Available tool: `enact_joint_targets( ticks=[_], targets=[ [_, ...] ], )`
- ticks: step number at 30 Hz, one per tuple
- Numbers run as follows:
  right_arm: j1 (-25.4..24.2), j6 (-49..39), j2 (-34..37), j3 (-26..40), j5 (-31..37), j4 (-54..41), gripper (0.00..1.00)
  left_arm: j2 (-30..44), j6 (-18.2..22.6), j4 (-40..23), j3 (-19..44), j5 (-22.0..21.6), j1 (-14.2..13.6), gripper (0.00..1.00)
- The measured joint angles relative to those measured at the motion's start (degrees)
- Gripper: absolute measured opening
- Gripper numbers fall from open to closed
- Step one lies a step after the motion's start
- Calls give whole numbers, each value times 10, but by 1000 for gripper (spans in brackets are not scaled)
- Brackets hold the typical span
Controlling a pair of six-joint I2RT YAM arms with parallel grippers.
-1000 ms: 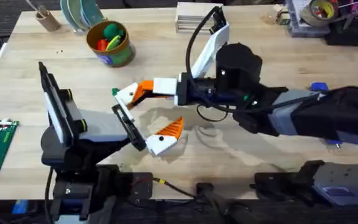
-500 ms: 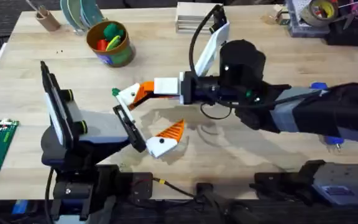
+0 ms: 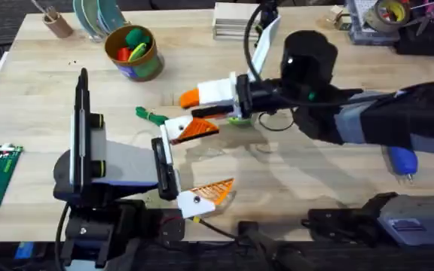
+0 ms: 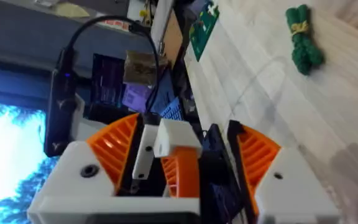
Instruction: Pick up the gripper from the table and insert it into the empty holder that is missing its gripper. Then pick up a screw, insert it into the mounting hole, and use the screwdriver to tighten it. Finally, clean up the table by picking up the vegetable and placing it into the bucket.
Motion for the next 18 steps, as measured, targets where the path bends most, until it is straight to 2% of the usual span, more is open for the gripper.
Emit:
enact_joint_targets(
  ticks=[3,7,13,16,18],
  targets=[
    [-25,1,0,0,-6,0,942,0,0,0,0,5,0,992],
    [-65,1,0,0,12,0,950,0,0,0,0,6,0,993],
    [-138,-2,0,0,85,0,954,0,0,0,0,7,0,992],
    [-165,-41,0,1,87,-9,957,0,0,0,0,8,0,993],
    [-178,-75,0,5,89,-59,956,0,0,0,0,8,0,993]
  ],
)
